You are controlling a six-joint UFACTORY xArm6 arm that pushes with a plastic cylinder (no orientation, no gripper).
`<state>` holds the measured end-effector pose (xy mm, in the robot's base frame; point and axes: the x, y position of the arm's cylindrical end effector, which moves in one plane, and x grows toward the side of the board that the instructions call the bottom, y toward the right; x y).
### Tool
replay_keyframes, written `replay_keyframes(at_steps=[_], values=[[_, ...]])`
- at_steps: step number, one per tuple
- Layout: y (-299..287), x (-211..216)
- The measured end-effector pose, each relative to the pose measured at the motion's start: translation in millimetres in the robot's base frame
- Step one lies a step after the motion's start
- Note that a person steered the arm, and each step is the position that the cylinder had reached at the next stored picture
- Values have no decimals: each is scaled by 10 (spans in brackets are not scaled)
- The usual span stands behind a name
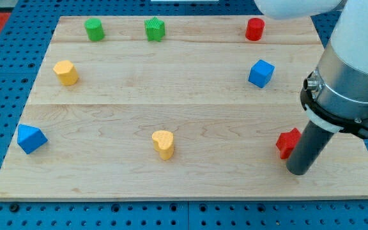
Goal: Move your arm to the bottom right of the board
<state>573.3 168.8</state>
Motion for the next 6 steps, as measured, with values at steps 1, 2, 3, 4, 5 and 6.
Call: replay_keyframes(at_steps=[1, 2, 3, 4, 5, 6], values=[[0, 0], [14, 0], [76, 0], [149, 0], [199, 0], [204, 0]])
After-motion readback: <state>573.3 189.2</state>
